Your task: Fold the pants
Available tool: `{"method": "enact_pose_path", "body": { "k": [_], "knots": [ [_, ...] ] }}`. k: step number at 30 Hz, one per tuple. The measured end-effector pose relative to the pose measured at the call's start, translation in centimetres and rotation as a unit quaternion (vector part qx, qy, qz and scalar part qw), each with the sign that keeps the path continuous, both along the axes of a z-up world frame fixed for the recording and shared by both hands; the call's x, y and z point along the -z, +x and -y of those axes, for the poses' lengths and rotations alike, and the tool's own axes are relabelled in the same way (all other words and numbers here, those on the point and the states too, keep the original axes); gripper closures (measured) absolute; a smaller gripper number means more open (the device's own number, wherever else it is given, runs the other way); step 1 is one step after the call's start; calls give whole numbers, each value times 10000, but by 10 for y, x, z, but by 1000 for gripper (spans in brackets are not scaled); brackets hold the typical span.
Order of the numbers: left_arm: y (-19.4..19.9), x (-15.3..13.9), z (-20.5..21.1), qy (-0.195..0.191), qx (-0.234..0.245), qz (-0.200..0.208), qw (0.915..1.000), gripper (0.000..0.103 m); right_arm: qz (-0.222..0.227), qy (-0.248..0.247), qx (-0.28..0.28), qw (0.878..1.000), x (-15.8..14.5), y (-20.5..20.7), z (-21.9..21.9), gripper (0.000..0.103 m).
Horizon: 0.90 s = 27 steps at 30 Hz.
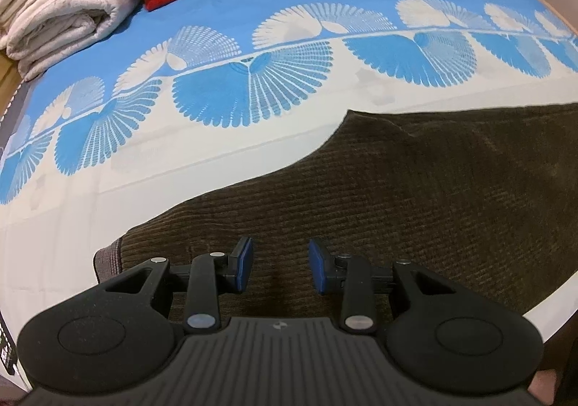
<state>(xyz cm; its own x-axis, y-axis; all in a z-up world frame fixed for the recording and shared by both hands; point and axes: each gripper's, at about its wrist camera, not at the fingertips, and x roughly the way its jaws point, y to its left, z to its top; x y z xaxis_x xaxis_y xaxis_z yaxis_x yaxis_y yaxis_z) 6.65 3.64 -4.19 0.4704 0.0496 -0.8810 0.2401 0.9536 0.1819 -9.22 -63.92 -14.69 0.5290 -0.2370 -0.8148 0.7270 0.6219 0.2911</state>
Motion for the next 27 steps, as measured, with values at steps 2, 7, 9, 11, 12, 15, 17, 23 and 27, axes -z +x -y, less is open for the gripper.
{"method": "enact_pose_path", "body": {
  "k": [2, 7, 9, 11, 12, 15, 17, 23, 27],
  "knots": [
    [0, -3, -5, -39, -50, 32, 10000, 65, 289, -140, -43, 9995, -21, 2, -10, 77],
    [-2, -11, -18, -156, -189, 104, 9996, 65, 1097, -1168, -981, 9822, -99, 20, -87, 77],
    [-4, -13, -24, -187, -223, 136, 9995, 65, 1444, -1555, -1443, 9665, -127, 26, -134, 77],
    [-6, -14, -32, -204, -276, 133, 9993, 65, 1749, -1946, -1996, 9443, -150, 32, -188, 77],
    [-8, -14, -37, -203, -310, 130, 9992, 65, 1885, -2130, -2299, 9307, -157, 35, -218, 77],
    [-11, -14, -51, -203, -433, 138, 9988, 65, 2192, -2523, -3254, 8845, -164, 38, -311, 77],
    [-13, -15, -62, -202, -529, 145, 9983, 65, 2333, -2664, -3887, 8506, -158, 34, -370, 77],
    [-17, -15, -93, -186, -814, 123, 9964, 65, 1381, -2132, -6042, 7552, -69, 30, -511, 69],
    [-19, -17, -102, -263, -891, 123, 9956, 65, 628, -1899, -6912, 6944, -27, 13, -543, 70]
  ]
}}
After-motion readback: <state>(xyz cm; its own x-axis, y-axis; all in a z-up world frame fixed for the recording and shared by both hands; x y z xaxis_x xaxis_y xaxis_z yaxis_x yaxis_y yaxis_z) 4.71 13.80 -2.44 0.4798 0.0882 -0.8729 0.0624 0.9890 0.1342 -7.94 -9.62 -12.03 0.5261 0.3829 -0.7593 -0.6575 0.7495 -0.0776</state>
